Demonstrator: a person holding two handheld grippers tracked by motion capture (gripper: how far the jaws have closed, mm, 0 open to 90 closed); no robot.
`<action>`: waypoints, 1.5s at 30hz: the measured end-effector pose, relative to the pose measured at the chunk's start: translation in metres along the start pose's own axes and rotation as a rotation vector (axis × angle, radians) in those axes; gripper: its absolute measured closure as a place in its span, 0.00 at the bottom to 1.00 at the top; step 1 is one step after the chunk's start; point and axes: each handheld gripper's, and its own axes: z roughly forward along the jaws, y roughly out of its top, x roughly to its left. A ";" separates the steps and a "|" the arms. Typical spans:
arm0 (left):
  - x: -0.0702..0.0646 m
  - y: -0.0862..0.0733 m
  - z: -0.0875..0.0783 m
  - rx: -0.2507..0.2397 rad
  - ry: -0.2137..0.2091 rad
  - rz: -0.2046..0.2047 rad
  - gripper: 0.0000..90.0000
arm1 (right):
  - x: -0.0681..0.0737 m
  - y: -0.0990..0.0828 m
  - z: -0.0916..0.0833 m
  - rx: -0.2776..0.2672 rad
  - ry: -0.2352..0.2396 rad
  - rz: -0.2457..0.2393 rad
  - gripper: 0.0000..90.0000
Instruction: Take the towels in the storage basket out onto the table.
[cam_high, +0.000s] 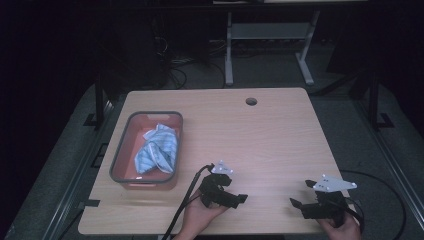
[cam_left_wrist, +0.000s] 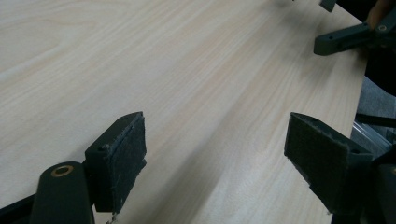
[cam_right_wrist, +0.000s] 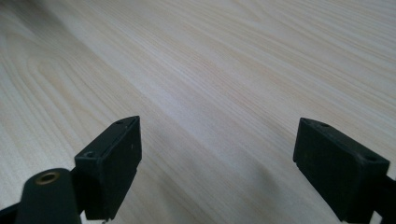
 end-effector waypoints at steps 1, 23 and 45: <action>0.001 0.001 -0.001 0.008 0.002 0.002 0.22 | 0.000 0.000 0.000 0.000 0.000 0.000 0.16; 0.034 0.050 -0.010 0.014 0.042 -0.091 0.22 | 0.001 0.002 0.003 -0.001 0.010 -0.010 0.16; 0.053 0.083 -0.052 -0.003 0.064 -0.134 0.21 | -0.004 0.002 0.001 -0.007 0.007 0.008 0.16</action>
